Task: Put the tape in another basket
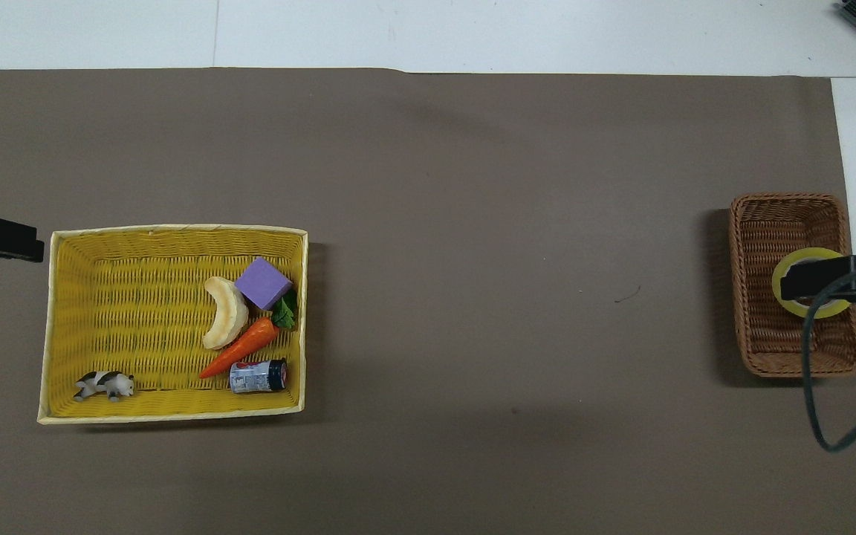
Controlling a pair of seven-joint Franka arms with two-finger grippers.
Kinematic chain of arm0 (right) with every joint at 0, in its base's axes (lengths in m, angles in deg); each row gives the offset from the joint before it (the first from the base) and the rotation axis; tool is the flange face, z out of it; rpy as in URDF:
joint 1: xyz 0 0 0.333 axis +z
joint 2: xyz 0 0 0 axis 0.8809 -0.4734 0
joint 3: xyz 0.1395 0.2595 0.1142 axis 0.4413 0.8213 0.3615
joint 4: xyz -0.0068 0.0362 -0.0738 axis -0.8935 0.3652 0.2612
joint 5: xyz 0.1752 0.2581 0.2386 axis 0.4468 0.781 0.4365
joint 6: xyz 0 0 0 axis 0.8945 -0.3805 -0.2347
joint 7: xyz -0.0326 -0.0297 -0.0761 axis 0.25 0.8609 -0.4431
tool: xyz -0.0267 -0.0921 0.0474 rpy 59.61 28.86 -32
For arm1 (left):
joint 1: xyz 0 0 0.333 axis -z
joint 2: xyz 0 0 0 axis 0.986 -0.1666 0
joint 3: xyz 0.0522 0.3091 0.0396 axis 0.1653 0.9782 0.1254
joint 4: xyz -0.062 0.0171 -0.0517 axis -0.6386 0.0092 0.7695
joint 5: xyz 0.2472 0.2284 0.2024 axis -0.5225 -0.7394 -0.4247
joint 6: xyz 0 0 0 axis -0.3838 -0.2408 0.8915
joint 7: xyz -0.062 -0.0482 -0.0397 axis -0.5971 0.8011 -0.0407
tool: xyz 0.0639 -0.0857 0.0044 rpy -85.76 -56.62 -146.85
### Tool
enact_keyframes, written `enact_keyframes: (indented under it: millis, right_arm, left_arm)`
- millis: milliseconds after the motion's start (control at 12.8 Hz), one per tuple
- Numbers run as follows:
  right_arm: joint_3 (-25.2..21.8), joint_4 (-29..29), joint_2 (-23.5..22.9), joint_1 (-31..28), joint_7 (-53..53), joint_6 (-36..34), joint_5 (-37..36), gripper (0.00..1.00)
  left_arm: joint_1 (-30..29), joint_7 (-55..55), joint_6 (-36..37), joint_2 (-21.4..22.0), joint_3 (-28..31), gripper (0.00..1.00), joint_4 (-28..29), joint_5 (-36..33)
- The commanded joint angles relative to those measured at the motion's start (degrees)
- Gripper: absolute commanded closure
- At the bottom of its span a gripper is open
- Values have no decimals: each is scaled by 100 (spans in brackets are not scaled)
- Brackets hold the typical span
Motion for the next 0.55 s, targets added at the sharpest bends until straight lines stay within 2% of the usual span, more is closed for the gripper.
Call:
enact_keyframes:
  millis: [0,78,235,469]
  right_arm:
    - [18,-58,-70,-71,158,74,-121,0]
    - [18,-84,-131,-71,167,13,-155,0]
    - [18,-531,-386,-71,194,-5,-183,0]
    - [18,-427,-343,-36,158,30,-147,0]
  left_arm:
    - [-2,1,48,-54,-3,0,-129,-55]
    - [-2,1,48,-54,-3,0,-129,-55]
    - [-2,1,48,-54,-3,0,-129,-55]
    - [-2,1,48,-54,-3,0,-129,-55]
